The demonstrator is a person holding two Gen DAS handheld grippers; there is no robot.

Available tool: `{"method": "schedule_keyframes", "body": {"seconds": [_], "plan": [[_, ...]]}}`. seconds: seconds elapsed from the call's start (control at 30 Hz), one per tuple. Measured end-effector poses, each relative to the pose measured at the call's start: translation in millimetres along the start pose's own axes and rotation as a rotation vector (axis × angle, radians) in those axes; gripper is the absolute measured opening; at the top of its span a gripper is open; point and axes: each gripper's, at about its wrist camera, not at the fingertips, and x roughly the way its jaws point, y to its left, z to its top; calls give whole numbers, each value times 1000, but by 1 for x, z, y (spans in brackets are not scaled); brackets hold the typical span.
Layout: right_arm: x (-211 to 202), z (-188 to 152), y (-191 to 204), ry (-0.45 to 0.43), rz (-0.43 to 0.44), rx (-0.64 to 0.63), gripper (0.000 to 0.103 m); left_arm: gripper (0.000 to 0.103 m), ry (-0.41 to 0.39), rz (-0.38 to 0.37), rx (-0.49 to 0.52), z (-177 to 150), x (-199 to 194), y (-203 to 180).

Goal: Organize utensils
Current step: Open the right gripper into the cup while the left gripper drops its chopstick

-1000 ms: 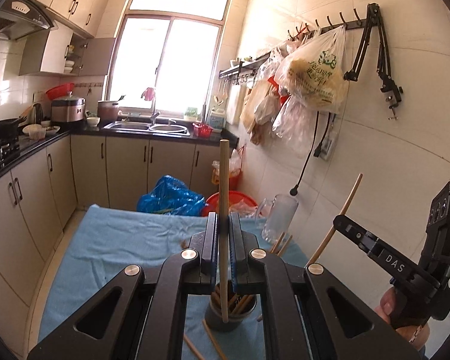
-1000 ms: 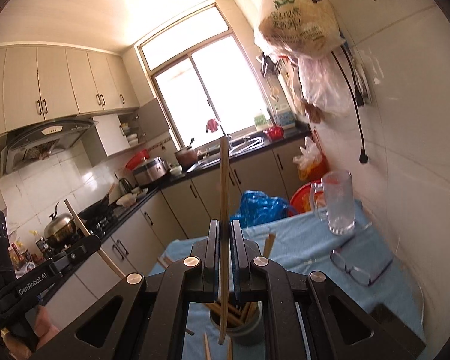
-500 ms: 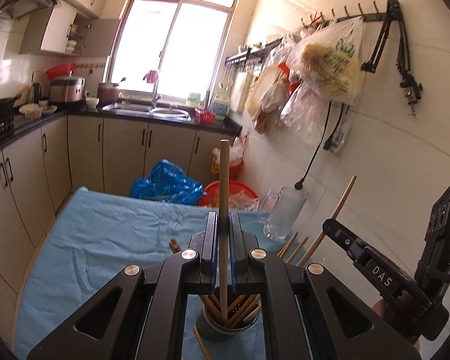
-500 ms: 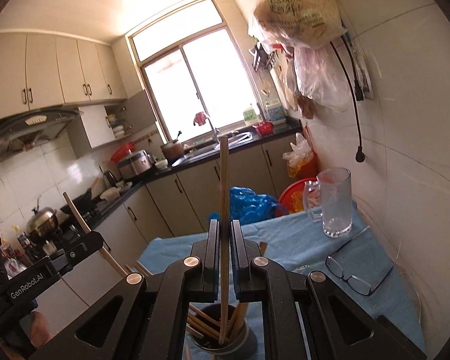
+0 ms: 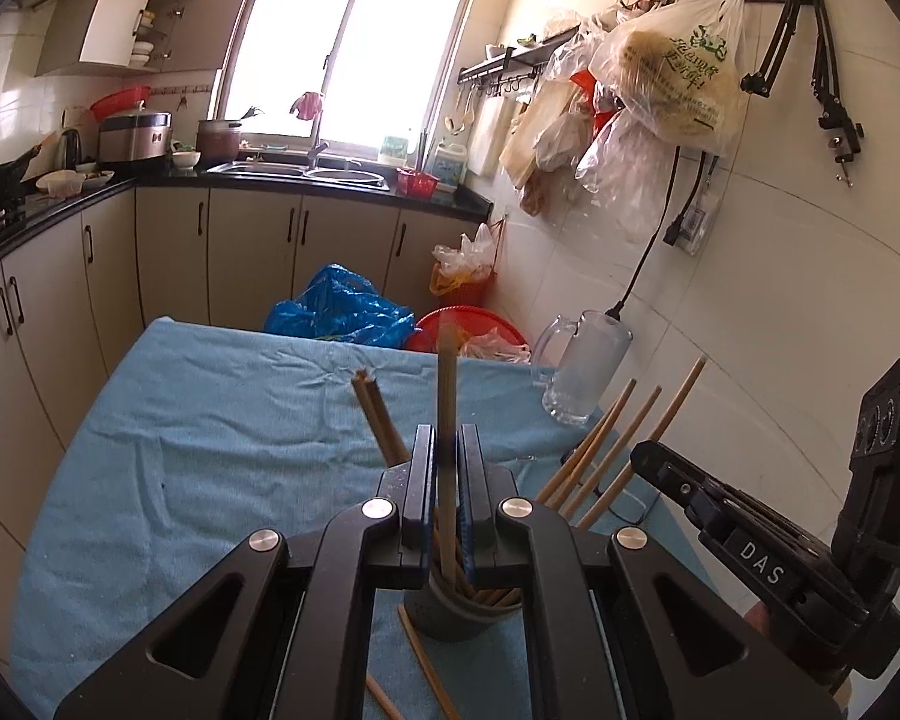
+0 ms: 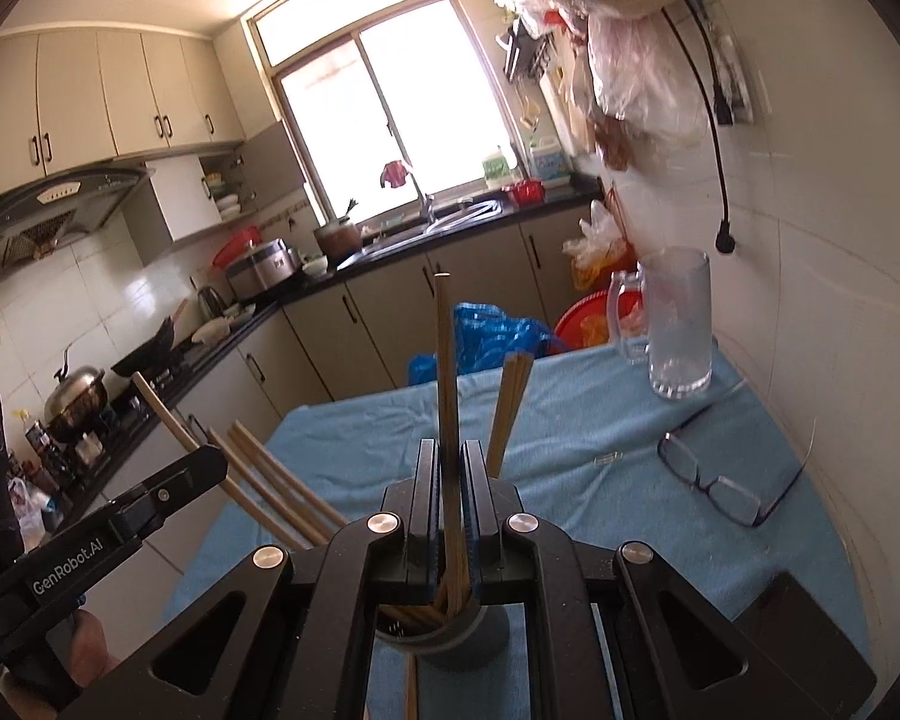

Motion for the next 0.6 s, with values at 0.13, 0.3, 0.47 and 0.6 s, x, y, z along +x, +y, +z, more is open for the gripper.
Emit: {"method": "schedule_keyframes", "body": {"seconds": [0.13,0.3,0.47,0.6], "plan": [[-8,-3,-1,2,10,-1,21,10,-1,-5,-1,-3,-6,2],[-45,-1,-3,-87,0,-14,49,43,-49,6,-10,-9,-29,4],[-77,-20,-3,-144,-59,-85,84,62,-91,44,-7,-36,-56,15],[-84,-60,-9,-82,-101,-144,89,66,-52,130,32,-76,-62,26]]}}
